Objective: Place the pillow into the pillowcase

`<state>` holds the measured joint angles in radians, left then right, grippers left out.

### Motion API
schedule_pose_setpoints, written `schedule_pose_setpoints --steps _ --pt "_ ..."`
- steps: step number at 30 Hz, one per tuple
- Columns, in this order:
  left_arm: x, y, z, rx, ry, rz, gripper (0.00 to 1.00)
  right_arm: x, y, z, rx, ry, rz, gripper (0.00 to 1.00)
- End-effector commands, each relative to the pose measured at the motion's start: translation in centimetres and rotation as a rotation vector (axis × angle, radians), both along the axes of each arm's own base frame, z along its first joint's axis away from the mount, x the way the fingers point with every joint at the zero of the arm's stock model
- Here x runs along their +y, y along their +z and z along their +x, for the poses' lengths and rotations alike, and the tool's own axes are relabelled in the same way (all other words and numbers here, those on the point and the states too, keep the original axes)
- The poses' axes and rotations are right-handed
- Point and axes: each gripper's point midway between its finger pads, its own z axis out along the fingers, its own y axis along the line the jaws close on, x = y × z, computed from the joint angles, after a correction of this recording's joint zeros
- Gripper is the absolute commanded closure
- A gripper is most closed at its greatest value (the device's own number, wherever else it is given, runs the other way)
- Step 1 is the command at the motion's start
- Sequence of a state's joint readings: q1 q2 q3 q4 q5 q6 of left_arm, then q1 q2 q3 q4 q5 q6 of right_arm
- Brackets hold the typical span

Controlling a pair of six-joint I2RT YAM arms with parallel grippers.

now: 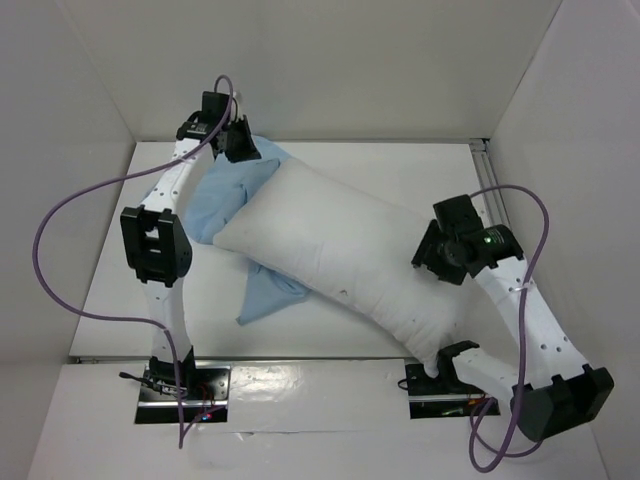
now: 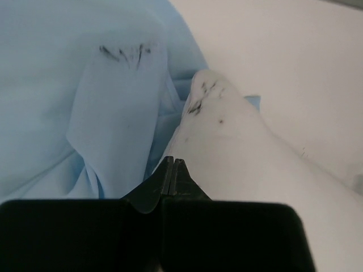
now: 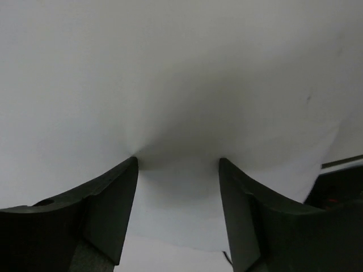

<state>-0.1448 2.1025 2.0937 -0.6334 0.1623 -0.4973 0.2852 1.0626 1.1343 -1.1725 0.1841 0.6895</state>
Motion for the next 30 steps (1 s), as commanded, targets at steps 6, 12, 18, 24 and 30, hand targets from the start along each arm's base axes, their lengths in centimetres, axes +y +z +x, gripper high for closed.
schedule_pose_setpoints --steps 6,12,18,24,30 --pt "-4.2 -3.7 -5.2 0.072 -0.136 -0.018 1.00 2.5 -3.7 3.9 -0.016 -0.032 0.128 1.00" --pt "-5.9 -4.1 -6.1 0.083 -0.189 -0.023 1.00 -2.5 4.3 6.1 -0.202 -0.144 -0.107 1.00" --pt "-7.1 -1.2 -5.5 0.012 -0.205 -0.028 1.00 -6.2 7.0 2.1 -0.132 -0.228 -0.227 1.00" --pt "-6.1 -1.9 -5.0 0.028 -0.182 0.035 1.00 -7.7 6.1 -0.1 -0.125 -0.305 -0.166 1.00" --pt "0.3 -6.4 -6.0 0.210 0.013 0.131 0.65 -5.8 8.6 3.7 -0.260 -0.149 -0.107 0.00"
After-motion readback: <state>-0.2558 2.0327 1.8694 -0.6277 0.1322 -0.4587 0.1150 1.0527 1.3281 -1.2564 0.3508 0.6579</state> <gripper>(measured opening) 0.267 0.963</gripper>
